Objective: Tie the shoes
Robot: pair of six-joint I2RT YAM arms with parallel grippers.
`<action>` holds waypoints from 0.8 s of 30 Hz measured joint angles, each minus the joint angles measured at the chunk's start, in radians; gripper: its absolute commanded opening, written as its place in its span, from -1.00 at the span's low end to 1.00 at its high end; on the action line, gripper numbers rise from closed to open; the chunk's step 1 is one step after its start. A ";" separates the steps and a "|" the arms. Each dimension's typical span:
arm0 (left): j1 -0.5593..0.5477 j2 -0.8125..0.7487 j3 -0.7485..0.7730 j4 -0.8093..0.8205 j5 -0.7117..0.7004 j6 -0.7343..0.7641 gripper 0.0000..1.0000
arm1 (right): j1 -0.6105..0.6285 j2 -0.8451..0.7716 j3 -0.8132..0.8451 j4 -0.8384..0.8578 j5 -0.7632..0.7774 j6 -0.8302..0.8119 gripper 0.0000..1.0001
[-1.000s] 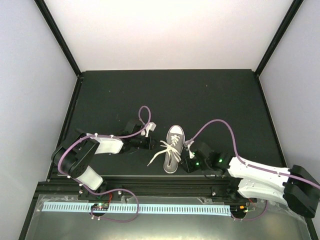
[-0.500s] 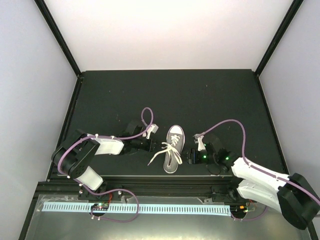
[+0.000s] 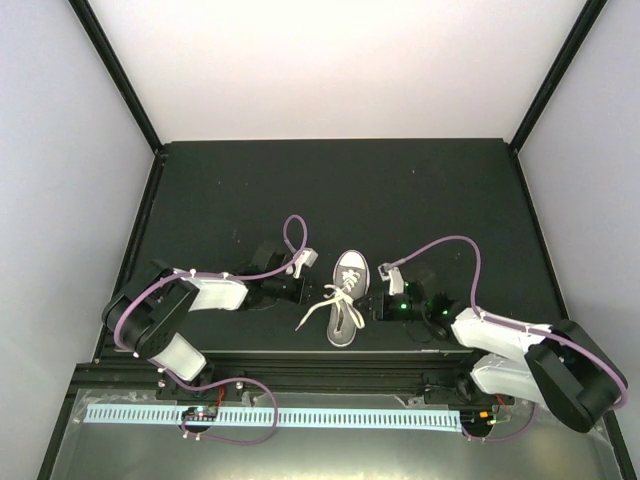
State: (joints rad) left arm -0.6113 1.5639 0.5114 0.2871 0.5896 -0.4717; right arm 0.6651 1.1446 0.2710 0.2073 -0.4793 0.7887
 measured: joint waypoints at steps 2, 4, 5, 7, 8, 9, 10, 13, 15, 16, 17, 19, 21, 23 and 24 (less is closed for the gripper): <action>0.000 -0.003 0.000 0.003 0.000 0.000 -0.97 | 0.000 0.016 0.004 0.010 -0.008 -0.002 -0.30; 0.000 -0.007 0.000 0.006 0.000 0.000 -0.97 | 0.000 0.030 0.006 0.019 -0.017 -0.003 -0.33; 0.000 -0.008 0.000 0.008 0.000 0.000 -0.97 | -0.001 0.036 0.006 0.023 -0.022 -0.004 -0.33; 0.000 -0.008 -0.002 0.009 0.000 0.000 -0.97 | -0.001 0.043 0.006 0.031 -0.030 -0.005 -0.34; 0.000 -0.008 -0.003 0.010 0.000 0.000 -0.97 | -0.001 0.045 0.007 0.034 -0.033 -0.006 -0.38; 0.000 -0.008 -0.003 0.010 0.000 0.000 -0.97 | -0.001 0.048 0.008 0.038 -0.036 -0.006 -0.43; 0.000 -0.008 -0.004 0.011 0.000 0.000 -0.97 | -0.001 0.051 0.010 0.040 -0.038 -0.008 -0.48; -0.001 -0.008 -0.004 0.013 0.000 0.000 -0.97 | -0.001 0.064 0.017 0.047 -0.046 -0.023 -0.73; -0.002 -0.009 -0.004 0.014 0.000 0.000 -0.97 | -0.002 0.080 0.024 0.052 -0.053 -0.026 -0.89; -0.002 -0.010 -0.004 0.014 0.000 0.000 -0.97 | -0.003 0.087 0.026 0.056 -0.056 -0.026 -0.95; -0.002 -0.012 -0.004 0.014 0.000 -0.001 -0.95 | -0.004 0.091 0.027 0.056 -0.056 -0.027 -0.97; -0.002 -0.020 -0.005 0.014 -0.001 -0.003 -0.83 | -0.004 0.090 0.028 0.055 -0.057 -0.031 -0.97; -0.002 -0.036 -0.010 0.021 -0.003 -0.015 -0.65 | -0.004 0.071 0.028 0.041 -0.050 -0.032 -0.97; -0.002 -0.050 -0.017 0.030 -0.005 -0.019 -0.51 | -0.004 0.029 0.028 0.015 -0.034 -0.034 -0.97; -0.002 -0.060 -0.022 0.034 -0.005 -0.026 -0.46 | -0.004 0.009 0.028 0.004 -0.027 -0.036 -0.97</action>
State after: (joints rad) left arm -0.6132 1.5040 0.4896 0.3214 0.5850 -0.4980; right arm 0.6609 1.1538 0.2989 0.2111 -0.5060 0.7528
